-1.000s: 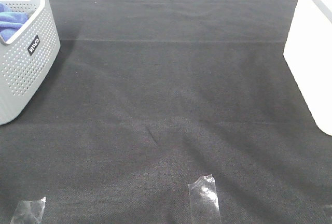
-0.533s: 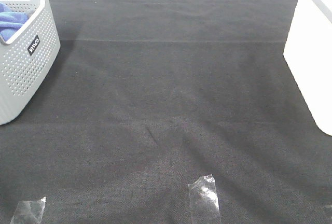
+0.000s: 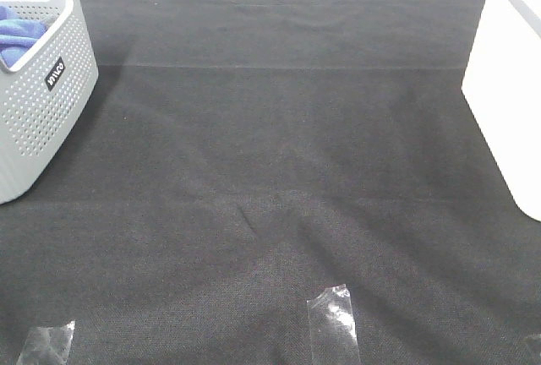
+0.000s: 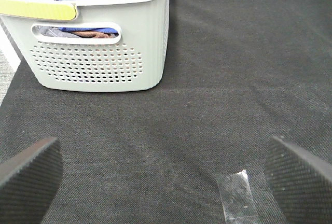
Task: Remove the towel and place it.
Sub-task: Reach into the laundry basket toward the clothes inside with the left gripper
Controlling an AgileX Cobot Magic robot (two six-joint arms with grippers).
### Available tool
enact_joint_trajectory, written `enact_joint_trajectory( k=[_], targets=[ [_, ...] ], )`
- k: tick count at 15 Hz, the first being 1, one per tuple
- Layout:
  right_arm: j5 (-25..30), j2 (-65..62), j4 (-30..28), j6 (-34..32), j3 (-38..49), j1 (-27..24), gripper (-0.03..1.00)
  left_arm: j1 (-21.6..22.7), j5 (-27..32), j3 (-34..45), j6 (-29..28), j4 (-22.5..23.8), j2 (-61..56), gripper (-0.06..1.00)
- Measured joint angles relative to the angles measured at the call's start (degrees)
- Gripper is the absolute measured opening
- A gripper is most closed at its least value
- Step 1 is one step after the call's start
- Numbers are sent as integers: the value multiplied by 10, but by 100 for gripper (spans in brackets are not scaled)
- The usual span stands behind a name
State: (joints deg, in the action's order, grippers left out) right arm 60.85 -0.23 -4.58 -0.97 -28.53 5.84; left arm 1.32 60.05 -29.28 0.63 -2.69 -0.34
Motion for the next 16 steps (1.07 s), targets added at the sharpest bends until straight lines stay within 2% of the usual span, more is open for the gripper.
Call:
enact_joint_trajectory(
  k=[3,5,8,10,12,13,14,15,16],
  targets=[
    [0,0,0,0,0,0,77,0,5,-22,7,0,34,99],
    [0,0,0,0,0,0,77,0,9,-91,56,1,109,99],
    [0,0,0,0,0,0,77,0,16,-233,205,1,272,99],
    [0,0,0,0,0,0,77,0,17,-347,337,3,411,99],
    [0,0,0,0,0,0,77,0,17,-405,399,14,491,99],
    [0,0,0,0,0,0,77,0,22,-468,427,38,576,99],
    [0,0,0,0,0,0,77,0,29,-486,430,48,609,99],
    [0,0,0,0,0,0,77,0,61,-556,434,98,704,99],
    [0,0,0,0,0,0,77,0,84,-606,441,127,761,99]
  ],
)
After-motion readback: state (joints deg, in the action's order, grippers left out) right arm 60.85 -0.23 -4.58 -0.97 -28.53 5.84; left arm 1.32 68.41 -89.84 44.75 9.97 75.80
